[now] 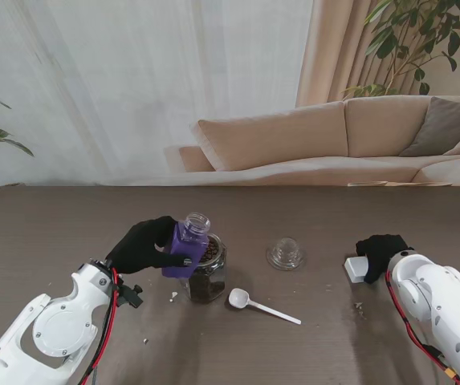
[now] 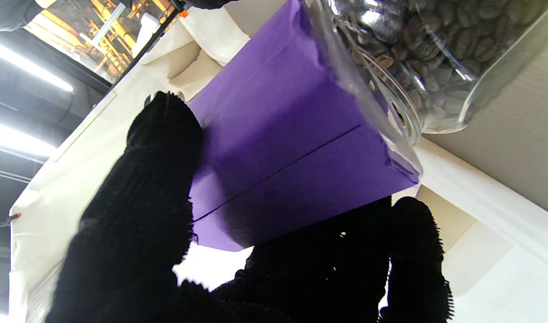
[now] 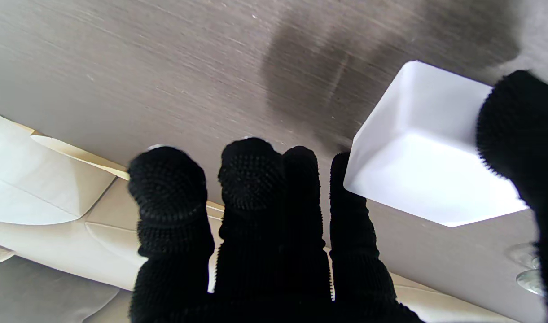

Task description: Portion coffee beans from the glass jar into the coffee jar

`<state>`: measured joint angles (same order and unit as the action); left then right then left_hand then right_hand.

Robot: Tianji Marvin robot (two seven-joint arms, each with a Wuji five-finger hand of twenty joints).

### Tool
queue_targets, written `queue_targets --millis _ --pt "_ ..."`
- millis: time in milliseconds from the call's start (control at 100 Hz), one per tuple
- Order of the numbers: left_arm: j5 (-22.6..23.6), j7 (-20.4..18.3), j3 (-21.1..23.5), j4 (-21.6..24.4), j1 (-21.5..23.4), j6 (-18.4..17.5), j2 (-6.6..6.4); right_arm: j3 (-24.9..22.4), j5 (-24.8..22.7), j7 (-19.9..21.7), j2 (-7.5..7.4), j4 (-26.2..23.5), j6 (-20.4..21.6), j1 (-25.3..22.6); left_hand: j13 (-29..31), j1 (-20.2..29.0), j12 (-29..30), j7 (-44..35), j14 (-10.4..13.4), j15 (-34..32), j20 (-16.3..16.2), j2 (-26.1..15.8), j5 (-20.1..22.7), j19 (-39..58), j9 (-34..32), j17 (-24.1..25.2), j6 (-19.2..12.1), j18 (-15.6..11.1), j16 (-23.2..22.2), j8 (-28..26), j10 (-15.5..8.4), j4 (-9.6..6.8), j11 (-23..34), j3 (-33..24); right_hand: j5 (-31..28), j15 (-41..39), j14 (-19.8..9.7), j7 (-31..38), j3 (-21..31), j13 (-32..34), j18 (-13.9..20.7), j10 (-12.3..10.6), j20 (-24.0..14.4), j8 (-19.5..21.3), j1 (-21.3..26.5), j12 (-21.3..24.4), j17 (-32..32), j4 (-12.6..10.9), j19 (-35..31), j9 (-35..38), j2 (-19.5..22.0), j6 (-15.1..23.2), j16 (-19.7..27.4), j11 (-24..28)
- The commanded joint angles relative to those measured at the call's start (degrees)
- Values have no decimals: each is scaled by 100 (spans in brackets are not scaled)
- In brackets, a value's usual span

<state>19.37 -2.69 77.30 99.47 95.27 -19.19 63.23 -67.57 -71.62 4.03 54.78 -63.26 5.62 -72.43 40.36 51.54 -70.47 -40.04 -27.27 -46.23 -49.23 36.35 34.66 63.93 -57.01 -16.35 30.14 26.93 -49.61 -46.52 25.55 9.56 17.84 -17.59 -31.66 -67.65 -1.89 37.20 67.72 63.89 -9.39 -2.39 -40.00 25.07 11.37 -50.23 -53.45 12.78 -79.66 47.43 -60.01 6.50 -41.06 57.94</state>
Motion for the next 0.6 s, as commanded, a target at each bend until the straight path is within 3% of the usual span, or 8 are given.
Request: queue_targets --millis 0,200,330,400,590 --pt "1 -108 -1 39 26 28 8 88 43 148 7 246 36 -114 119 1065 -142 -2264 -197 20 -161 -677 549 257 -483 179 -246 -325 -84 -365 -405 -326 418 -2035 -942 -98 34 428 202 265 -177 70 -75 0 190 -127 1418 41 -305 190 -146 748 -96 14" --pt "0 -115 -6 47 23 52 7 238 134 190 -9 372 93 -66 120 1070 -142 -2263 -198 18 -163 -679 550 258 -488 183 -249 -337 -85 -364 -398 -327 421 -2034 -655 -77 34 158 139 156 -172 92 -61 -73 12 -155 1513 45 -267 21 -169 630 -114 -101" --pt "2 -121 -2 59 31 65 6 368 124 240 -27 411 90 -41 115 1075 -142 -2262 -197 20 -164 -671 552 258 -484 186 -246 -333 -85 -363 -394 -327 421 -2038 281 -75 -5 -263 150 23 -114 54 -60 -245 -276 -182 1598 71 -233 -330 -111 297 -132 -142" --pt "5 -121 -1 66 34 74 6 413 190 342 -22 410 61 -32 121 1068 -143 -2261 -196 15 -166 -674 550 261 -487 185 -250 -326 -87 -362 -403 -324 423 -2037 551 -93 18 -137 129 -76 -90 49 -81 -239 -253 -190 1692 66 -213 -503 -38 251 -155 -98" --pt "3 -111 -3 62 28 64 9 646 325 249 -28 605 97 111 129 1056 -144 -2267 -188 9 -169 -669 551 264 -496 180 -262 -327 -89 -363 -415 -319 431 -2035 -695 -148 6 619 125 50 -158 104 -125 135 108 -143 1644 29 -237 -266 -67 917 -148 -33"
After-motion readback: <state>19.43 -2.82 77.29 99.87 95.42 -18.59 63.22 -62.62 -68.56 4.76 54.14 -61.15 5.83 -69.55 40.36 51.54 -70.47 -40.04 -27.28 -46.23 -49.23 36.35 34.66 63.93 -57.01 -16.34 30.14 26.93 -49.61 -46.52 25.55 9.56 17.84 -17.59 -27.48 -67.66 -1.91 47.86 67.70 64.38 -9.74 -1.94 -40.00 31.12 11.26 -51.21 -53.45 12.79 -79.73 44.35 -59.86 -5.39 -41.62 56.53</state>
